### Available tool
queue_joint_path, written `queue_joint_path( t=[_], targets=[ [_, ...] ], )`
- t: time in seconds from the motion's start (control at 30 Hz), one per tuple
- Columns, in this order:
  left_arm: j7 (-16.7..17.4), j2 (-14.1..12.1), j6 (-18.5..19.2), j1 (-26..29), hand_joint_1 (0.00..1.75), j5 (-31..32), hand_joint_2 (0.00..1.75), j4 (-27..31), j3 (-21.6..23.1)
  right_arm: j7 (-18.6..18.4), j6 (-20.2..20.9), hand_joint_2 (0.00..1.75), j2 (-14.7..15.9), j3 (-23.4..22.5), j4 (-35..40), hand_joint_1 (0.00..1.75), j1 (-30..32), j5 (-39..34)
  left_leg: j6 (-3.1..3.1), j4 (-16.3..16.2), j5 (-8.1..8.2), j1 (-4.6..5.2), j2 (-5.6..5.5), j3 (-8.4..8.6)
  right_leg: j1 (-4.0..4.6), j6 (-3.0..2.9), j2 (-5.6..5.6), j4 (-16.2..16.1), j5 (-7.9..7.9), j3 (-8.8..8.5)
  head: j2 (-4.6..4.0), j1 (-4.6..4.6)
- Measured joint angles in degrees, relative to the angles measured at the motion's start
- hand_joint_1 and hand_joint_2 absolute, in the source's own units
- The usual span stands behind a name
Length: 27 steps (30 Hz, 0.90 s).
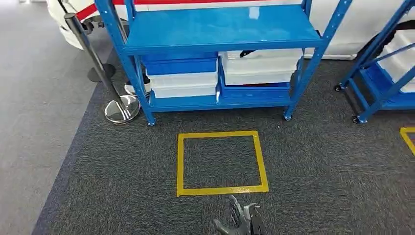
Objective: Take the parts from the cabinet and place them on the table.
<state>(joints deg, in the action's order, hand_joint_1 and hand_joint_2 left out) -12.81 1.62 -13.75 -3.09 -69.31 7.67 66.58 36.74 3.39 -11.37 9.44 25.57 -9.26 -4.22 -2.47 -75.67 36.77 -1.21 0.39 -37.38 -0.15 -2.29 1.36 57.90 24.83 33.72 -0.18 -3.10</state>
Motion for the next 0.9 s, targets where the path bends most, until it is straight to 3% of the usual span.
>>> queue_joint_path(
  t=[0.03, 0.07, 0.13, 0.17, 0.23, 0.27, 0.3, 0.33, 0.37, 0.4, 0.43, 0.47, 0.5, 0.53, 0.57, 0.6, 0.63, 0.67, 0.7, 0.73, 0.77, 0.8, 0.83, 0.87, 0.9],
  targets=[
    [0.1, 0.0, 0.1, 0.0, 0.0, -0.3, 0.0, 0.0, 0.0, -0.2, -0.1, 0.0, 0.0, 0.0, -0.2, 0.0, 0.0, -0.2, 0.09, 0.7, -1.58, 0.01, 0.0, -0.17, 0.1, -0.04, 0.53, 0.1, 0.07, -0.1, 0.0, 0.0],
    [0.1, 0.0, 0.4, 0.0, 0.0, -0.6, 0.0, 0.0, 0.0, -0.2, -0.2, 0.0, 0.0, 0.0, -0.4, 0.0, 0.0, -0.2, 0.25, 4.0, -4.18, 0.01, -0.01, 0.85, 0.12, 0.02, 0.97, 0.3, 0.19, -0.22, 0.0, 0.0],
    [-0.4, 0.0, 1.4, 0.0, 0.0, -2.1, 0.0, 0.0, -0.2, -0.3, -0.5, 0.0, 0.0, 0.0, -0.5, 0.0, -0.1, -0.2, 0.79, 14.5, -10.08, 0.04, -0.31, 5.05, 0.16, 0.33, 1.65, 0.6, 0.89, -0.53, 0.0, 0.0],
    [-0.5, -0.1, 1.9, 0.0, 0.0, -3.1, 0.0, 0.0, -0.5, -0.3, -0.7, 0.0, -0.1, 0.1, -0.6, 0.0, -0.1, -0.4, 1.36, 17.3, -9.32, 0.27, -1.03, 6.24, 0.16, 0.63, 1.74, 0.8, 1.4, -0.61, 0.0, 0.02],
    [-0.7, -0.1, 3.0, -0.2, 0.0, -5.7, 0.0, 0.0, -1.4, -0.8, -1.0, 0.0, -0.1, 0.1, -0.7, 0.0, -0.2, -0.6, 1.77, 18.4, -8.46, 0.65, -0.82, 6.44, 0.27, 1.49, 1.95, 0.2, 2.26, -0.71, 0.0, 0.02],
    [-0.7, -0.2, 3.3, -0.1, 0.0, -6.5, 0.0, 0.0, -2.1, -0.9, -1.0, 0.0, -0.2, 0.1, -0.7, 0.0, -0.1, -0.6, 2.22, 19.2, -8.72, 0.47, -0.89, 6.7, 0.21, 1.89, 1.86, 1.3, 0.72, -1.19, 0.0, 0.02],
    [-0.8, -0.2, 3.5, 0.1, 0.0, -7.3, 0.0, 0.0, -2.7, -1.0, -1.0, 0.0, -0.2, 0.2, -0.8, 0.0, -0.1, -0.8, 2.65, 19.3, -8.49, 0.52, -0.78, 7.1, 0.37, 2.39, 1.82, 1.3, 0.56, -1.19, 0.0, 0.04],
    [-0.8, -0.1, 3.7, 0.1, 0.0, -7.9, 0.0, 0.1, -3.3, -1.1, -1.0, 0.0, -0.1, 0.2, -0.8, 0.0, -0.2, -0.9, 3.21, 19.4, -9.01, 0.24, -0.7, 8.1, 0.14, 2.58, 1.51, 1.5, 1.24, -1.0, 0.02, 0.02],
    [-0.8, -0.1, 3.8, 0.3, 0.0, -8.4, 0.0, 0.1, -3.8, -1.2, -1.1, 0.0, -0.1, 0.2, -0.9, 0.0, -0.3, -1.0, 3.49, 19.5, -8.73, 0.24, -0.53, 9.04, 0.12, 2.72, 0.21, 3.2, 2.08, -0.61, 0.0, 0.04],
    [-0.9, -0.1, 4.0, 0.3, 0.0, -8.6, 0.0, 0.1, -4.3, -1.2, -1.1, 0.0, -0.1, 0.2, -0.9, 0.0, -0.4, -1.0, 3.61, 19.5, -8.4, 0.25, -0.29, 9.48, 0.02, 2.9, -0.42, 6.5, 3.3, 1.4, 0.0, 0.07],
    [-1.0, -0.2, 4.0, 0.4, 0.0, -8.8, 0.0, 0.1, -4.7, -1.2, -1.1, 0.0, -0.1, 0.2, -0.9, 0.0, -0.5, -1.0, 3.52, 19.5, -8.05, 0.26, -0.12, 9.91, -0.23, 3.37, -0.61, 10.8, 4.46, 4.26, 0.0, 0.04],
    [-1.1, -0.2, 4.0, 0.5, 0.0, -8.9, 0.0, 0.1, -5.0, -1.2, -1.2, 0.0, -0.1, 0.3, -1.1, 0.0, -0.5, -1.0, 3.42, 19.5, -7.5, 0.25, -0.02, 10.44, -0.41, 3.47, -0.68, 14.9, 5.93, 7.37, 0.0, 0.07],
    [-1.1, -0.2, 4.1, 0.7, 0.0, -9.0, 0.0, 0.1, -5.2, -1.3, -1.2, 0.0, -0.1, 0.3, -1.2, 0.0, -0.3, -1.0, 3.31, 19.5, -6.9, 0.17, 0.04, 11.11, -0.62, 3.87, -0.71, 17.3, 7.54, 9.64, 0.0, 0.07],
    [-1.1, -0.2, 4.1, 0.8, 0.0, -9.0, 0.0, 0.1, -5.4, -1.3, -1.2, 0.0, 0.0, 0.3, -1.3, 0.0, -0.1, -1.0, 3.15, 19.5, -6.2, 0.05, 0.1, 11.93, -0.79, 4.32, -0.8, 17.2, 8.73, 10.78, 0.0, 0.07],
    [-1.1, -0.2, 4.1, 1.0, 0.0, -9.1, 0.0, 0.1, -5.6, -1.3, -1.2, 0.0, 0.0, 0.3, -1.3, 0.0, 0.0, -1.1, 2.89, 19.5, -5.31, -0.18, 0.1, 13.08, -0.91, 4.63, -1.0, 14.9, 9.13, 10.84, 0.0, 0.07],
    [-1.1, -0.2, 4.1, 1.0, 0.0, -9.1, 0.0, 0.1, -5.9, -1.3, -1.2, 0.0, 0.0, 0.3, -1.4, 0.0, 0.0, -1.1, 2.67, 19.5, -4.47, -0.41, 0.1, 14.06, -0.97, 4.7, -1.18, 11.6, 8.38, 10.24, 0.0, 0.07],
    [-1.1, -0.1, 4.1, 1.0, 0.0, -9.1, 0.0, 0.1, -6.0, -1.3, -1.2, 0.0, 0.0, 0.3, -1.5, 0.0, 0.0, -1.1, 2.37, 19.6, -3.37, -0.62, 0.12, 15.14, -1.03, 4.56, -1.59, 6.9, 5.04, 9.3, 0.0, 0.07],
    [-1.1, -0.2, 4.1, 1.1, 0.0, -9.2, 0.0, 0.1, -6.1, -1.3, -1.2, 0.0, 0.1, 0.3, -1.7, 0.0, 0.2, -1.1, 1.99, 19.7, -2.31, -0.64, 0.26, 16.01, -1.06, 4.49, -2.47, 3.3, -1.78, 8.78, 0.0, 0.07],
    [-1.1, -0.2, 4.1, 1.2, 0.0, -9.1, 0.0, 0.1, -6.2, -1.4, -1.2, 0.0, 0.1, 0.3, -1.8, 0.0, 0.3, -1.2, 1.47, 19.6, -1.19, -0.52, 0.25, 17.44, -0.51, 4.0, -3.26, 2.5, -6.45, 8.38, 0.0, 0.09],
    [-1.2, -0.2, 4.1, 1.1, 0.0, -9.1, 0.0, 0.1, -6.3, -1.5, -1.2, 0.0, 0.1, 0.3, -1.8, 0.0, 0.2, -1.2, 0.9, 20.7, -0.67, -0.44, 0.35, 17.99, -0.34, 3.09, -2.92, 3.4, -4.12, 7.92, 0.0, 0.07],
    [-1.2, -0.2, 4.1, 0.9, 0.0, -9.2, 0.0, 0.1, -6.3, -1.5, -1.2, 0.0, 0.0, 0.3, -1.6, 0.0, 0.1, -1.2, 0.43, 21.9, -0.53, -0.27, 0.71, 19.8, -0.24, 2.59, -2.53, 3.3, -3.78, 7.4, 0.04, 0.04],
    [-1.3, -0.2, 4.1, 0.7, 0.0, -9.2, 0.0, 0.1, -6.4, -1.4, -1.2, 0.0, 0.0, 0.3, -1.6, 0.0, -0.1, -1.2, -0.08, 20.1, -2.66, -0.32, 0.61, 19.61, -0.44, 1.9, -2.04, 2.9, -2.74, 6.46, 0.02, 0.0],
    [-1.2, -0.2, 4.1, 0.3, 0.0, -9.2, 0.0, 0.1, -6.4, -1.4, -1.2, 0.0, 0.0, 0.3, -1.6, 0.0, -0.5, -1.2, -0.48, 16.2, -4.87, -0.34, 0.46, 18.08, -0.49, 1.49, -1.63, 2.6, -2.35, 5.28, 0.02, 0.0],
    [-1.3, -0.2, 4.1, 0.1, 0.0, -9.2, 0.0, 0.1, -6.4, -1.4, -1.2, 0.0, 0.0, 0.3, -1.6, 0.0, -0.5, -1.2, -0.53, 10.8, -7.03, -0.62, 0.19, 14.94, -0.61, 1.09, -1.52, 2.0, -1.6, 4.18, 0.02, -0.05],
    [-1.3, -0.2, 4.0, 0.1, 0.0, -9.2, 0.0, 0.1, -6.4, -1.4, -1.2, 0.0, 0.0, 0.3, -1.6, 0.0, -0.5, -1.2, -0.4, 4.9, -8.03, -0.59, 0.07, 10.72, -0.58, 0.57, -1.55, 1.5, -0.55, 2.61, 0.04, -0.11]
  ],
)
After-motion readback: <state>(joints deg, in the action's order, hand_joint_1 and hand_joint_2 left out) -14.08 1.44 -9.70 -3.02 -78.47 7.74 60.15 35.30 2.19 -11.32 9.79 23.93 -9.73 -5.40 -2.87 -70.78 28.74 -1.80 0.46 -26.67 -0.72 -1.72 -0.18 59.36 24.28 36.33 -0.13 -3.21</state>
